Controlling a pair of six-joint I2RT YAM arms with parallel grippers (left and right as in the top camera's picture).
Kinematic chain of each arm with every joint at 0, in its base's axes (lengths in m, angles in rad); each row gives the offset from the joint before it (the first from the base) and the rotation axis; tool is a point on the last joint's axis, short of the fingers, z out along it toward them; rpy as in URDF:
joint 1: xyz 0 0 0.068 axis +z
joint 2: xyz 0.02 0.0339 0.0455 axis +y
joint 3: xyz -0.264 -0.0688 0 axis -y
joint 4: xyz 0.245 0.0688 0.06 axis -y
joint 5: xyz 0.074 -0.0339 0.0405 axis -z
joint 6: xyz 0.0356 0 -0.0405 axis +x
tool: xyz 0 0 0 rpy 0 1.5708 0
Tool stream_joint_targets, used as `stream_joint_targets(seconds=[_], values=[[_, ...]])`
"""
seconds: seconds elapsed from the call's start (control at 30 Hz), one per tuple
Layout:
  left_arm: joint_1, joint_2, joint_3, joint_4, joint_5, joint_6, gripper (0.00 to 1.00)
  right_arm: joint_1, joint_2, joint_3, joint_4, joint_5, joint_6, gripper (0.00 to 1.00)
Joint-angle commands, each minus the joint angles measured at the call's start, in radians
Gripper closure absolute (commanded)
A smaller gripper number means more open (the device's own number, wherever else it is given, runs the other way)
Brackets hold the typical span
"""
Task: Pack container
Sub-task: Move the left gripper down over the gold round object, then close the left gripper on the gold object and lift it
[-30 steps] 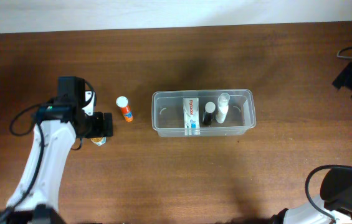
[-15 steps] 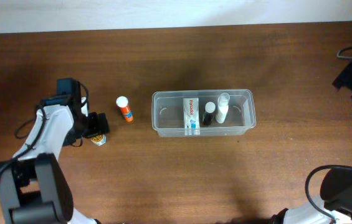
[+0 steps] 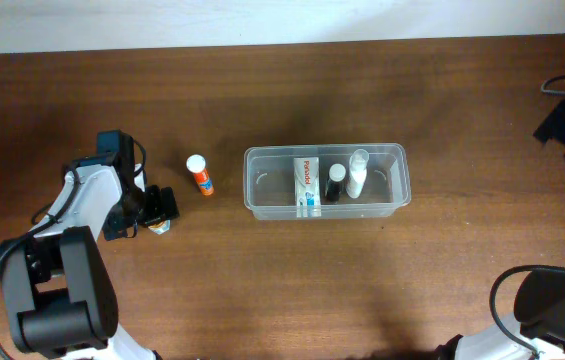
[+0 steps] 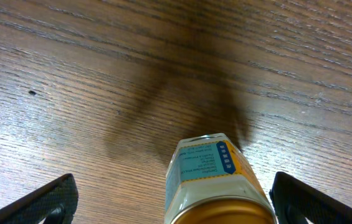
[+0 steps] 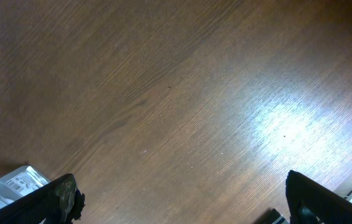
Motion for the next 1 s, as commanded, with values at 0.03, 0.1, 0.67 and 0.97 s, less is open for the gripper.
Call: stream_joint_targets(seconds=[0.03, 0.1, 0.67, 0.97], values=[[0.002, 0.015, 0.011, 0.007, 0.015, -0.012, 0.01, -0.002, 0.000, 0.002, -0.002, 0.001, 0.005, 0.01], [0.002, 0.015, 0.011, 0.017, 0.015, -0.012, 0.01, -0.002, 0.000, 0.002, -0.002, 0.001, 0.005, 0.02], [0.002, 0.017, 0.011, 0.050, 0.018, 0.018, 0.01, -0.002, 0.000, 0.002, -0.002, 0.001, 0.005, 0.02], [0.002, 0.017, -0.006, 0.045, 0.019, 0.018, 0.01, -0.002, 0.000, 0.002, -0.002, 0.001, 0.005, 0.02]])
